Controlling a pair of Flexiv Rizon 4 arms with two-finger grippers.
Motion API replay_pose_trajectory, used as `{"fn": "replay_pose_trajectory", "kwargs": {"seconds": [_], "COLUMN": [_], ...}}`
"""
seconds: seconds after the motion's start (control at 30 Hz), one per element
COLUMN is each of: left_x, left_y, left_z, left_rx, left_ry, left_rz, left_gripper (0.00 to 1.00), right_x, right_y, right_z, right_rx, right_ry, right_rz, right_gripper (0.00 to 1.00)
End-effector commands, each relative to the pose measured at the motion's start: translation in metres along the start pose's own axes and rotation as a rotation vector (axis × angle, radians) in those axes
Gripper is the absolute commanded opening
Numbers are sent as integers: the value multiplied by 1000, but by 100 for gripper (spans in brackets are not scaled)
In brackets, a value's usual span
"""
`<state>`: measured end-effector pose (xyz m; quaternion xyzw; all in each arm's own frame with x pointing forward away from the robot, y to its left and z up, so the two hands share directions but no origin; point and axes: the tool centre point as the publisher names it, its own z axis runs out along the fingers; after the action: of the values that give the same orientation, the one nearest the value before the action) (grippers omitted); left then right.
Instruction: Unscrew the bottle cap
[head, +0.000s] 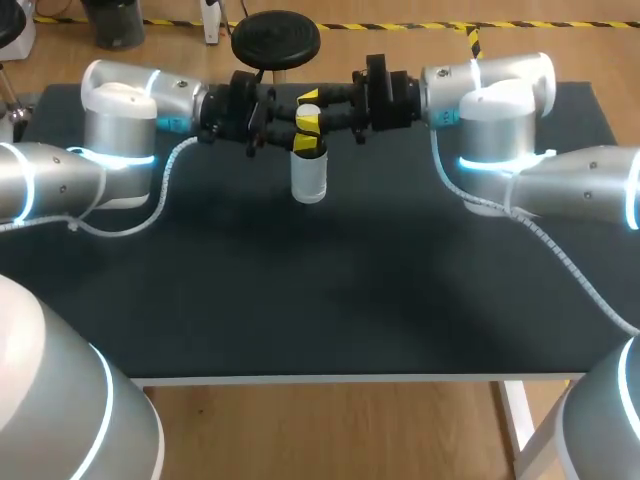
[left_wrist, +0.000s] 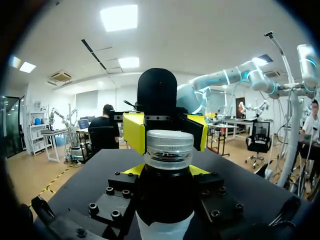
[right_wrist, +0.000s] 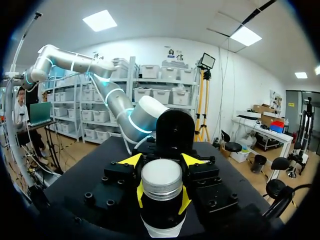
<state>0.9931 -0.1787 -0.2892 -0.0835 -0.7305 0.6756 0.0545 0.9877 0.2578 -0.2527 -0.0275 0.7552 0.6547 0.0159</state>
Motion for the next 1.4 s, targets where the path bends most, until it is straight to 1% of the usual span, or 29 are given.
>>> {"fn": "replay_pose_trajectory", "kwargs": {"seconds": [0.03, 0.07, 0.13, 0.17, 0.27, 0.43, 0.53, 0.67, 0.77, 0.87, 0.93, 0.97, 1.03, 1.1, 1.13, 1.27, 1.3, 1.33, 1.37, 1.4], "left_x": [-10, -10, -10, -10, -10, -10, -10, -10, -10, -10, -10, -10, -10, -10, -10, -10, -10, -10, -10, -10], "left_y": [1, 1, 1, 1, 1, 1, 1, 1, 1, 1, 1, 1, 1, 1, 1, 1, 1, 1, 1, 1], "left_z": [-1, -1, -1, -1, -1, -1, -1, -1, -1, -1, -1, -1, -1, -1, -1, -1, -1, -1, -1, -1], "left_rx": [-2, -2, -2, -2, -2, -2, -2, -2, -2, -2, -2, -2, -2, -2, -2, -2, -2, -2, -2, -2], "left_ry": [-1, -1, -1, -1, -1, -1, -1, -1, -1, -1, -1, -1, -1, -1, -1, -1, -1, -1, -1, -1], "left_rz": [-2, -2, -2, -2, -2, -2, -2, -2, -2, -2, -2, -2, -2, -2, -2, -2, -2, -2, -2, -2], "left_gripper": [0, 0, 0, 0, 0, 0, 0, 0, 0, 0, 0, 0, 0, 0, 0, 0, 0, 0, 0, 0], "right_x": [-5, -6, -8, -8, -10, -15, -17, -20, -21, -22, -21, -20, -20, -19, -17, -12, -11, -9, -9, -8], "right_y": [-2, -2, 1, 3, 10, 25, 34, 35, 25, 9, -3, -10, -25, -38, -43, -65, -69, -77, -81, -86], "right_z": [1, 1, 0, 0, -3, -11, -16, -26, -36, -47, -54, -58, -67, -76, -80, -94, -98, -103, -105, -110], "right_rx": [-9, -14, -6, -2, 11, 5, 7, 8, 18, 33, 33, 45, 31, 37, 24, 37, 24, 56, 57, 33], "right_ry": [137, 181, 212, 243, 272, 276, 262, 230, 199, 169, 148, 138, 106, 74, 66, 12, 9, -4, -9, -10], "right_rz": [-15, -26, -42, -56, -91, -138, -160, -162, -137, -102, -77, -69, -39, -24, -20, -24, -22, -25, -24, -18], "right_gripper": [0, 0, 0, 0, 0, 0, 0, 0, 0, 0, 0, 0, 0, 0, 0, 0, 0, 0, 0, 0]}}
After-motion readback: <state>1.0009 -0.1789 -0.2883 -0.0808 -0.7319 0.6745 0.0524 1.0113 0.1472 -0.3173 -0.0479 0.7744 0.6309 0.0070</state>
